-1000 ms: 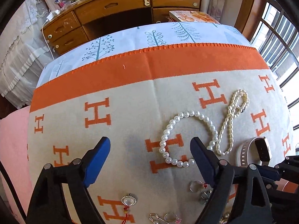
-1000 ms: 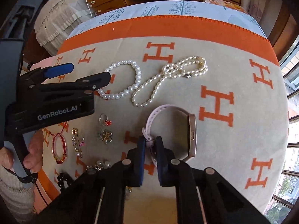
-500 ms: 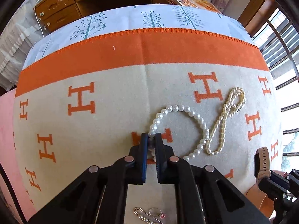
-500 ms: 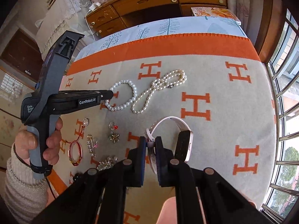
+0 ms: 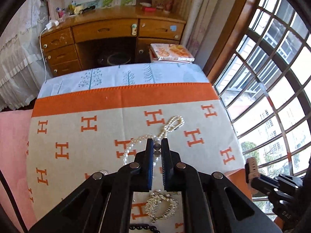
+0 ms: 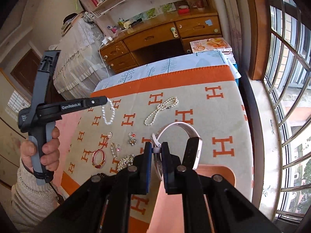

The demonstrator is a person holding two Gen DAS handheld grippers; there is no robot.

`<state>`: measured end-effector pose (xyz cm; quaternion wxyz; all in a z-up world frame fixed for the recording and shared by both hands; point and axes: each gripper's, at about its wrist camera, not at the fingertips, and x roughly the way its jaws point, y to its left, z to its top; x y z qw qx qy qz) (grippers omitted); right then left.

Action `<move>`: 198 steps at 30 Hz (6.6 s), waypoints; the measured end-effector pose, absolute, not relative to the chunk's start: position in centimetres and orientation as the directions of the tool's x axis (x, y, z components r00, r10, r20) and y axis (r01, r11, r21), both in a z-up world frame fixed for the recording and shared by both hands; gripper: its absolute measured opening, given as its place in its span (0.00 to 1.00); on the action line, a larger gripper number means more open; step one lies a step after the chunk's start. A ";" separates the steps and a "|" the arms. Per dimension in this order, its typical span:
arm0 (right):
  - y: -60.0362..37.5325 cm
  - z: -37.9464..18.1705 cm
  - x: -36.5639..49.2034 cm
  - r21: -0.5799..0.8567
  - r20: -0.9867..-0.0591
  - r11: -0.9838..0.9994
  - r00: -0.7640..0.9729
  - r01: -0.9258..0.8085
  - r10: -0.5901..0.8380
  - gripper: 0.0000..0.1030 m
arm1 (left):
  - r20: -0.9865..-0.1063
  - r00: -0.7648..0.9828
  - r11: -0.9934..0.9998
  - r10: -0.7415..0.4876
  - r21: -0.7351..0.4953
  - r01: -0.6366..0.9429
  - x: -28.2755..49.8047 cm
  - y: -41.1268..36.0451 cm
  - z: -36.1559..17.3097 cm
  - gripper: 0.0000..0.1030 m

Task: Organize jewelry
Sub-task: 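Lower the watch and pearl bracelet into the pink tray and open both tools, then reach the left tool to the black bead bracelet and grasp it, then grasp the knotted pearl necklace with the right tool while the left tool lifts the beads, then carry the bead bracelet and pearl necklace into the pink tray and release both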

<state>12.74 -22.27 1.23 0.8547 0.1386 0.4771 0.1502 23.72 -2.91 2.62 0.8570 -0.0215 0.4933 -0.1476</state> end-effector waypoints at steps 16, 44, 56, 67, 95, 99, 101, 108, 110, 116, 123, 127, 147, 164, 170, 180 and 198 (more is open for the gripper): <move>-23.2 -6.8 3.9 0.298 -0.889 0.952 0.345 -0.066 0.302 0.12 | -0.828 0.312 0.783 -0.467 -0.223 0.581 10.9 -17.6 1.9 0.05; -20.0 -4.7 1.5 0.332 -0.823 0.930 0.433 -0.158 0.367 0.15 | -0.815 0.497 0.910 -0.300 -0.087 0.406 8.5 -7.3 -2.1 0.65; -15.0 -2.6 2.4 0.321 -0.794 0.909 0.449 -0.264 0.411 0.34 | -0.763 0.638 0.992 -0.103 -0.035 0.118 6.4 6.9 1.0 0.80; -10.2 -3.4 4.4 0.297 -0.818 0.892 0.391 -0.342 0.422 0.34 | -0.875 0.478 0.995 -0.080 -0.042 0.090 6.9 9.6 -7.2 0.80; -12.9 -4.2 19.4 0.298 -0.852 0.942 0.401 -0.155 0.336 0.34 | -0.948 0.296 0.972 -0.118 -0.049 0.228 11.3 5.8 -13.0 0.13; -14.0 -5.7 24.1 0.308 -0.877 0.950 0.374 -0.048 0.303 0.34 | -0.944 0.263 0.971 -0.200 -0.155 0.182 12.2 7.0 -12.7 0.12; -14.5 -6.9 26.3 0.321 -0.894 0.947 0.338 0.020 0.295 0.34 | -0.929 0.281 0.967 -0.240 -0.205 0.149 12.6 8.0 -11.7 0.12; -14.6 -10.7 30.5 0.328 -0.930 0.928 0.235 0.178 0.283 0.34 | -0.868 0.395 0.954 -0.300 -0.274 0.124 13.1 10.0 -7.1 0.12; -14.4 -11.6 31.2 0.323 -0.937 0.921 0.207 0.216 0.280 0.34 | -0.858 0.411 0.951 -0.309 -0.282 0.126 13.1 10.3 -6.4 0.12; -12.7 -11.3 33.1 0.216 -0.963 0.948 0.211 0.233 0.167 0.35 | -0.844 0.413 0.939 -0.343 -0.320 0.126 13.1 11.0 -6.0 0.12; -8.7 -11.2 33.7 -0.027 -0.970 0.995 0.236 0.098 -0.050 0.31 | -0.836 0.409 0.930 -0.366 -0.345 0.127 12.9 11.5 -6.4 0.12; -8.9 -11.1 33.4 0.009 -0.969 0.996 0.248 0.084 -0.012 0.11 | -0.834 0.408 0.927 -0.372 -0.356 0.118 12.8 12.1 -6.6 0.12; -14.0 4.5 20.9 0.393 -0.751 0.913 0.535 -0.110 0.388 0.04 | -0.773 0.532 0.938 -0.346 -0.269 0.219 10.5 8.1 1.8 0.12; -24.3 12.6 7.0 0.416 -0.558 0.900 0.746 -0.128 0.364 0.04 | -0.697 0.536 0.845 -0.476 -0.195 0.498 7.9 -7.0 8.7 0.13; -26.8 7.8 6.6 0.411 -0.628 0.910 0.706 -0.056 0.327 0.04 | -0.733 0.477 0.810 -0.485 -0.172 0.561 7.6 -12.7 6.4 0.13; -26.7 0.0 8.3 0.417 -0.726 0.908 0.588 -0.035 0.356 0.05 | -0.843 0.363 0.807 -0.397 -0.132 0.576 8.6 -16.9 -1.7 0.13; -25.6 -3.8 9.4 0.406 -0.798 0.914 0.478 -0.024 0.367 0.05 | -0.825 0.467 0.881 -0.318 -0.075 0.468 10.6 -12.7 -3.0 0.54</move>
